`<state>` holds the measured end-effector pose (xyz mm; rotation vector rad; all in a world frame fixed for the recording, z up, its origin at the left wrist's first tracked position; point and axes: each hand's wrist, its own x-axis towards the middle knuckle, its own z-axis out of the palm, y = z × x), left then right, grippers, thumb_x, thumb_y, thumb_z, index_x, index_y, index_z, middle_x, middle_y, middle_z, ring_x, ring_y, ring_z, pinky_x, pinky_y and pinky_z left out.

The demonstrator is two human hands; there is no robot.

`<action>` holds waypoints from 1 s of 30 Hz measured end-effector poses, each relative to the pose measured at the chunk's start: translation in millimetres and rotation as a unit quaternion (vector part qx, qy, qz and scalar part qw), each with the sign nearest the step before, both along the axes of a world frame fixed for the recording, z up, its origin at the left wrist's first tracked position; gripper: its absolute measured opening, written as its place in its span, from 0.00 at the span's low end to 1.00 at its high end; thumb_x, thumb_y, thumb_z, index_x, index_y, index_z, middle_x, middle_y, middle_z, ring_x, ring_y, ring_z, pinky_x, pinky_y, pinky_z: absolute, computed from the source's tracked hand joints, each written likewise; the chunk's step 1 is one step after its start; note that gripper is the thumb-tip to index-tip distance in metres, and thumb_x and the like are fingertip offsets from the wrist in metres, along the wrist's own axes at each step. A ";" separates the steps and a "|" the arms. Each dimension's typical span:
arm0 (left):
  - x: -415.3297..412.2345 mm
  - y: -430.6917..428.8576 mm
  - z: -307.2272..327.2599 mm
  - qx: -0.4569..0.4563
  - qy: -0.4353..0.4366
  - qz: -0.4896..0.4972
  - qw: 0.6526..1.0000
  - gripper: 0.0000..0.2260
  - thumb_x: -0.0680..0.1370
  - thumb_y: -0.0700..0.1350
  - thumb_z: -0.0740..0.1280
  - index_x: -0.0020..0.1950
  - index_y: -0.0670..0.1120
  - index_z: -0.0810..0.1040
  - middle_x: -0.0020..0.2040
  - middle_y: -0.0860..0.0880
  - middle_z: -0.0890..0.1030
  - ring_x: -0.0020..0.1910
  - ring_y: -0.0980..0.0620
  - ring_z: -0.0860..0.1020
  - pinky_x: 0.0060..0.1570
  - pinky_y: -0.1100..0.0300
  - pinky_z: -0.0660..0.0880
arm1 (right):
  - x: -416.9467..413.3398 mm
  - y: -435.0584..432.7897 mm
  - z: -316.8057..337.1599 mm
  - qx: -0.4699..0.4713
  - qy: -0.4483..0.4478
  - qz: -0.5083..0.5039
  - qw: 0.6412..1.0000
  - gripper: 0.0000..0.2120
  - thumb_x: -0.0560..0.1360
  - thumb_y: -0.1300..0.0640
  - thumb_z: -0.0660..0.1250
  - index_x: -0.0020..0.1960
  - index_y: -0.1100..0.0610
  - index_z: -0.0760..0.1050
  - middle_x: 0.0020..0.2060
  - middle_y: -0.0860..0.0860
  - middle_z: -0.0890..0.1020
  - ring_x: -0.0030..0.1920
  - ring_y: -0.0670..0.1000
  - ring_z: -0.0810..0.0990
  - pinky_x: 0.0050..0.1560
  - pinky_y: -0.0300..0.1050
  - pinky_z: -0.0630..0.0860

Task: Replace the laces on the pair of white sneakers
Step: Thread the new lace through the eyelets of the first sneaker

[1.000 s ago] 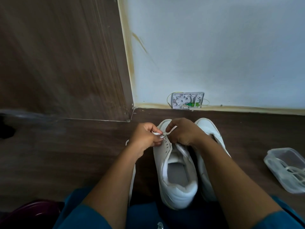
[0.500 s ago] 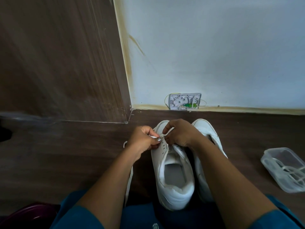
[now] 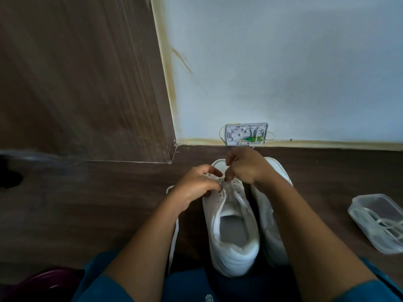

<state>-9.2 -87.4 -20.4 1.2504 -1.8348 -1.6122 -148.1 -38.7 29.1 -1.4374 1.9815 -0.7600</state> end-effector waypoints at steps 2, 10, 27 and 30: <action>-2.3 2.8 2.7 -0.057 -0.017 -0.013 0.998 0.05 0.71 0.38 0.70 0.45 0.45 0.82 0.38 0.45 0.78 0.37 0.52 0.73 0.39 0.61 0.68 | -3.3 3.4 8.0 -0.053 -0.176 -0.055 0.981 0.13 0.61 0.74 0.68 0.33 0.58 0.70 0.24 0.50 0.72 0.26 0.50 0.67 0.25 0.37 0.61; -16.1 1.7 26.8 -0.205 0.092 0.054 0.973 0.11 0.76 0.37 0.67 0.34 0.41 0.80 0.25 0.55 0.75 0.24 0.61 0.67 0.30 0.63 0.65 | -15.8 10.1 4.3 -0.074 -0.316 -0.020 0.946 0.13 0.66 0.77 0.62 0.37 0.59 0.74 0.29 0.55 0.78 0.28 0.50 0.73 0.30 0.39 0.70; -17.1 -4.7 11.5 -0.129 -0.006 -0.011 0.992 0.13 0.72 0.29 0.67 0.33 0.45 0.76 0.26 0.53 0.75 0.24 0.63 0.70 0.30 0.65 0.67 | -5.9 0.8 -23.6 -0.150 -0.108 0.007 0.983 0.13 0.72 0.64 0.69 0.32 0.52 0.78 0.33 0.55 0.83 0.35 0.53 0.81 0.43 0.52 0.80; -19.2 -8.1 2.0 -0.099 -0.034 0.025 0.994 0.05 0.72 0.34 0.68 0.38 0.42 0.77 0.36 0.43 0.77 0.35 0.51 0.73 0.38 0.60 0.66 | -3.5 1.9 -22.5 -0.125 -0.076 0.007 0.989 0.08 0.73 0.63 0.69 0.36 0.55 0.81 0.32 0.49 0.83 0.35 0.43 0.79 0.42 0.40 0.75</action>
